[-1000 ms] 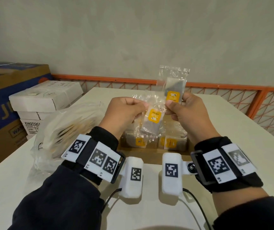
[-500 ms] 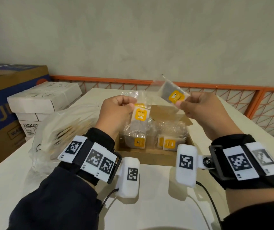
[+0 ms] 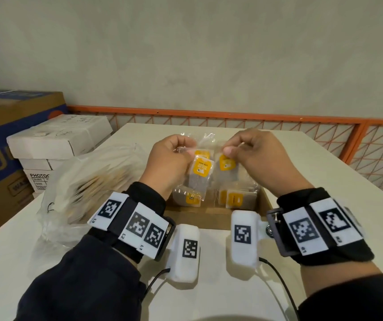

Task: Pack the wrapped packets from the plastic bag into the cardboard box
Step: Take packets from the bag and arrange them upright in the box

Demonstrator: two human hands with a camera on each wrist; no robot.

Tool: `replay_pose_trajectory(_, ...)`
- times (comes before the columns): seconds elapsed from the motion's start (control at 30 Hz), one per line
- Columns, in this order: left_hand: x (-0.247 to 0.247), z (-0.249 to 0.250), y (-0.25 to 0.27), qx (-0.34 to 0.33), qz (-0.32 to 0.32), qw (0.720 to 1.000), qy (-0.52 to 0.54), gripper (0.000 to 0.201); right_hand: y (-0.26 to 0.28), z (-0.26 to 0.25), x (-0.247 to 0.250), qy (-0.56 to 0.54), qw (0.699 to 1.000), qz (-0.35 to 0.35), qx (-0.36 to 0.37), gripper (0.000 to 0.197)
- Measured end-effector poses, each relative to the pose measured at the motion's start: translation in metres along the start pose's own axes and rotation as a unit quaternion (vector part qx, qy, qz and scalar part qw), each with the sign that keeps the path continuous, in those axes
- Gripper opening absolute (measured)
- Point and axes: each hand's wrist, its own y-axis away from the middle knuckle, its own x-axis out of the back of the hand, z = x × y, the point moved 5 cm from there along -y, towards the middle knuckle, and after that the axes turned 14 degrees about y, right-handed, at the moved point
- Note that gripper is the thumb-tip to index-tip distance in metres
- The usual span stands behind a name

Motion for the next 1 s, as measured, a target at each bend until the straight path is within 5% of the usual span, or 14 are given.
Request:
replay_pose_trajectory(0.4,-0.005,-0.007,0.004,0.064,-0.067,0.995,-0.046,0.018,0.002,0.014,-0.019,-0.008,0.997,-0.06,-0.037,0.029)
replay_pose_trajectory(0.6,0.006,-0.011,-0.002,0.052,-0.042,0.993,-0.099,0.037,0.007,0.016,-0.029,-0.016,0.989,-0.138,-0.058,0.01)
replay_pose_trajectory(0.77,0.001,-0.02,0.0,0.112,-0.085,0.982,-0.125,0.047,0.011,0.02,-0.028,0.032,0.976,-0.202,-0.071,0.018)
replay_pose_trajectory(1.0,0.002,-0.022,0.005,0.155,-0.124,0.961,-0.194,0.026,0.011,0.039,-0.022,0.117,0.958,-0.23,-0.125,0.018)
